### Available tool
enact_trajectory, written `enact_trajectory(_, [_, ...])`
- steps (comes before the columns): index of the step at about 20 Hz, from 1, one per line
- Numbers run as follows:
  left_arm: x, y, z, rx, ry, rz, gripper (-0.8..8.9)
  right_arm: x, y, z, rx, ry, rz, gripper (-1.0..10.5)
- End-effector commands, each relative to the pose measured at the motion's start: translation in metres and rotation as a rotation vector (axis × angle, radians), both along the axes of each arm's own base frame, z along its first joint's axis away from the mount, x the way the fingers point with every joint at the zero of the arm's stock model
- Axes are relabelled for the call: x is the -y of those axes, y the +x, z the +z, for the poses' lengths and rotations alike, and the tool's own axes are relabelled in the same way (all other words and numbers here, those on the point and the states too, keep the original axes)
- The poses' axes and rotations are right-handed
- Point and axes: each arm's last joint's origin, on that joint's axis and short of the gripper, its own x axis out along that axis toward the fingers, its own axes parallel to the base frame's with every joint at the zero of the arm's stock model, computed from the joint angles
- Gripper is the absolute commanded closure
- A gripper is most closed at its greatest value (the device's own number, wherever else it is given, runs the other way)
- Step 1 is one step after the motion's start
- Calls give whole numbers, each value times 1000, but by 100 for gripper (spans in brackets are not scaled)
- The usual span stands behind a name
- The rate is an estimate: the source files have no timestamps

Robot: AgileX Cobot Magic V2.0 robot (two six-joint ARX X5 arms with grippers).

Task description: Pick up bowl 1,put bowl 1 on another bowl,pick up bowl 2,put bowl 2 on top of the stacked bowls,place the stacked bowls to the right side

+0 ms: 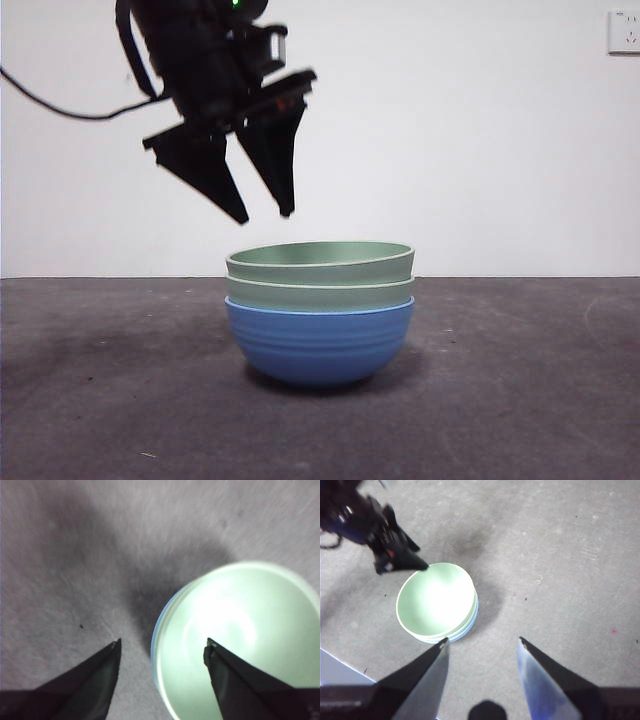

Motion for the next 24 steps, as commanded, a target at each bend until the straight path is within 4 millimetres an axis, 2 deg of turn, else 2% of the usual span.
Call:
enact_trajectory(1, [1,-2,20,7,3,-9,525,-2,3,-2,-12,-2,-6,718])
enact_trajectory(4, [-3,-7,61,28,7,-31,525,-10,16,-8,-50,-22,-1,714])
enact_trajectory(5, [-6,-10,74,36,13,-42,525,-15,22,-11,-64,-32,-1,685])
enact_trajectory(8, [-15,-26,115,69,12,-72,526,-34,50,-26,-131,-44,27,489])
enact_trajectory(10, [-24,-39,137,99,2,-80,526,-49,71,-40,-182,-39,50,470])
enact_trajectory(13, [-39,-61,159,146,-17,-90,526,-70,101,-67,-262,-55,45,469])
enact_trajectory(17, [-60,-93,183,211,-53,-87,526,-92,139,-116,-424,-34,41,469])
enact_trajectory(21, [-75,-115,196,248,-75,-86,526,-105,161,-164,-552,-96,10,473])
enact_trajectory(24, [-80,-123,201,269,-88,-85,526,-111,168,-187,-635,-75,27,480])
